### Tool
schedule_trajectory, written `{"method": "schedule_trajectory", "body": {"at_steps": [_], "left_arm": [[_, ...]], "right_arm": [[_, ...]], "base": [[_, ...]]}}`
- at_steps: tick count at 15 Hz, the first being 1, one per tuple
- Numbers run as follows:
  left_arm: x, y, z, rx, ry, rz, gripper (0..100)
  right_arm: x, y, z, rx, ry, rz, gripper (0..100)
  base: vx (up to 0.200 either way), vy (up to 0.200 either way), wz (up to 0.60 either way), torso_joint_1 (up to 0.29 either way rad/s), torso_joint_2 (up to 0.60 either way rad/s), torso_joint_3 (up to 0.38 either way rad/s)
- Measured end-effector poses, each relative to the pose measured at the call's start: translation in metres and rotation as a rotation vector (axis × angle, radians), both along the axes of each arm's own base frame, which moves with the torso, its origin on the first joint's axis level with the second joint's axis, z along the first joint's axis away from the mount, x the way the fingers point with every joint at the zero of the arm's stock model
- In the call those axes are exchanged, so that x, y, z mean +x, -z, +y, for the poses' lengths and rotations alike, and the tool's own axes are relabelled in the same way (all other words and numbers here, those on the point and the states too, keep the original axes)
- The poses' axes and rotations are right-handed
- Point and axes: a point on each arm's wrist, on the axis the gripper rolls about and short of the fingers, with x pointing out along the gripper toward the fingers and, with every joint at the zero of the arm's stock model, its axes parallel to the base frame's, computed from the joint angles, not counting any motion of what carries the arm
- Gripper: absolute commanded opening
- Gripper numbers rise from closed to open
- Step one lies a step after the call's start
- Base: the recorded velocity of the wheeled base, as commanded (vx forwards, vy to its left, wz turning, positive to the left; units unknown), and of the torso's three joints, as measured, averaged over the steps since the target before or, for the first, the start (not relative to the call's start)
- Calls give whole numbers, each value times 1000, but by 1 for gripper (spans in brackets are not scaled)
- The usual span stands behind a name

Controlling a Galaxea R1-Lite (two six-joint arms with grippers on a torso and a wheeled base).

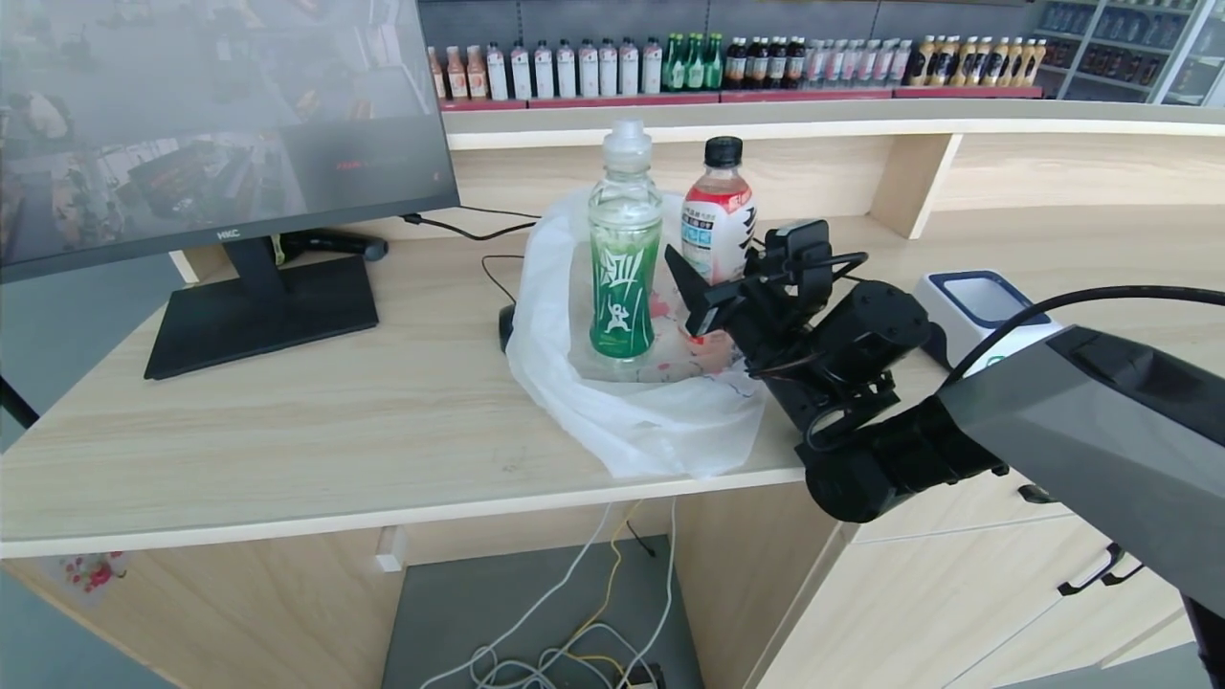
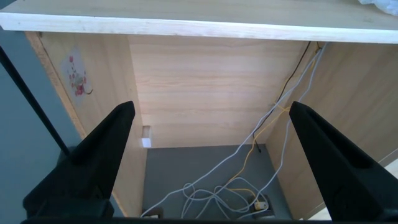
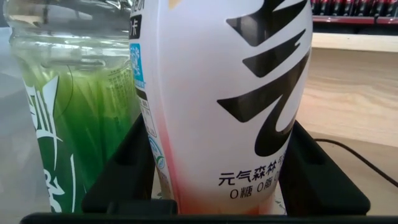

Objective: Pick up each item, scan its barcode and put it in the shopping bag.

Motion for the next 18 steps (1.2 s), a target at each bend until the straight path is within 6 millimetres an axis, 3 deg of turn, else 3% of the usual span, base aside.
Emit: {"method": "schedule_trajectory", "body": {"at_steps": [18], "left_arm": [[0, 0, 0, 0, -1, 0, 100]], "right_arm": [[-5, 30, -5, -37, 9, 74, 0]], "base": [[0, 0, 0, 0, 0, 0]]}}
